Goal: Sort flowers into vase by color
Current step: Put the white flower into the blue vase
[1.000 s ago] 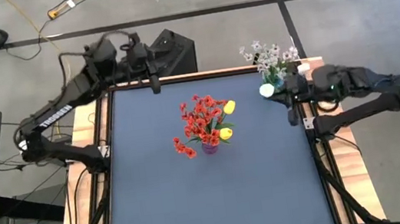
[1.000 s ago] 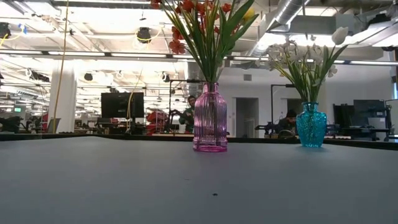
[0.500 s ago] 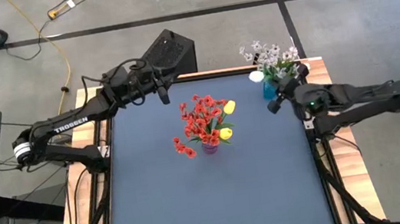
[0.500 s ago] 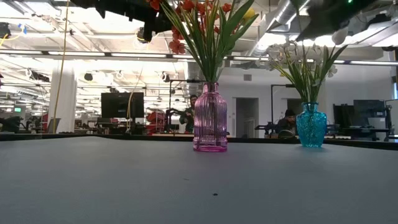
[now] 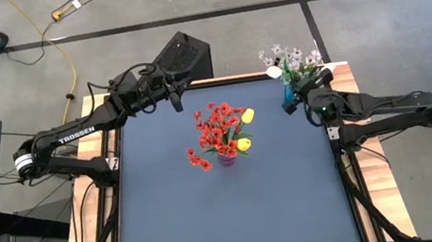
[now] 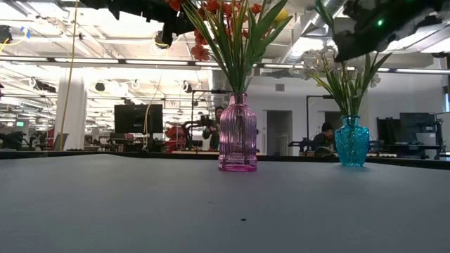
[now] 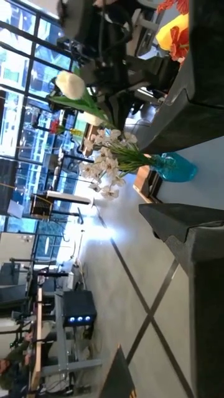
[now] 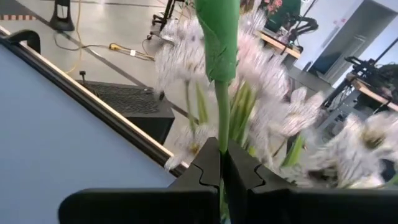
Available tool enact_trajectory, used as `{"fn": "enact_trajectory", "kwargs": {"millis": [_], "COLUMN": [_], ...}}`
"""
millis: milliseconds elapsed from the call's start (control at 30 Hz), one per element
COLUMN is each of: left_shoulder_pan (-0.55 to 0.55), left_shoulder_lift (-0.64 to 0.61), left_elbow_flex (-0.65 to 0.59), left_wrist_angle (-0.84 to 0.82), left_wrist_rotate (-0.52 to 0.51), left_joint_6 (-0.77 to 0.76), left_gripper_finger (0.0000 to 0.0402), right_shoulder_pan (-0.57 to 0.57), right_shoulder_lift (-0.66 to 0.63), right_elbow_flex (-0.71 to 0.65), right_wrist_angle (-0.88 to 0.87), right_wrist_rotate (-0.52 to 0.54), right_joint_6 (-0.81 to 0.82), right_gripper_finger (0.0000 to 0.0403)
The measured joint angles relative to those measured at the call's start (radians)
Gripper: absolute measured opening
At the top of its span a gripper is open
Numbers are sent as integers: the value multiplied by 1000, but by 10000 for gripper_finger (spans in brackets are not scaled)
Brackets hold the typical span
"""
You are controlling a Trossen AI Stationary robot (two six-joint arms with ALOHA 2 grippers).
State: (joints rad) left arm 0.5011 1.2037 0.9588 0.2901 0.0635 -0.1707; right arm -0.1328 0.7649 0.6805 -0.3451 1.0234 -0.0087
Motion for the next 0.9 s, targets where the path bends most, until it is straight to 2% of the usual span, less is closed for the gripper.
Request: {"fn": "enact_trajectory", "kwargs": {"millis": [100,233,333,900], "left_shoulder_pan": [0,0,0,0], "left_shoulder_lift": [0,0,0,0], "left_elbow_flex": [0,0,0,0], "left_wrist_angle": [0,0,0,-3], "left_wrist_rotate": [0,0,0,1], "left_joint_6": [-1,-3,-3,-2], "left_gripper_finger": [127,127,127,127], "right_shoulder_pan": [-10,-14,-20,-139], "right_shoulder_lift": [-9,-15,-13,-12], "right_elbow_flex": [-58,-120,-141,-145], "right_wrist_angle": [71,227,282,68], "right_wrist_rotate": [-4,-4,-4,-33], "right_joint_6": [-5,-89,-131,108], "right_gripper_finger": [27,28,28,35]}}
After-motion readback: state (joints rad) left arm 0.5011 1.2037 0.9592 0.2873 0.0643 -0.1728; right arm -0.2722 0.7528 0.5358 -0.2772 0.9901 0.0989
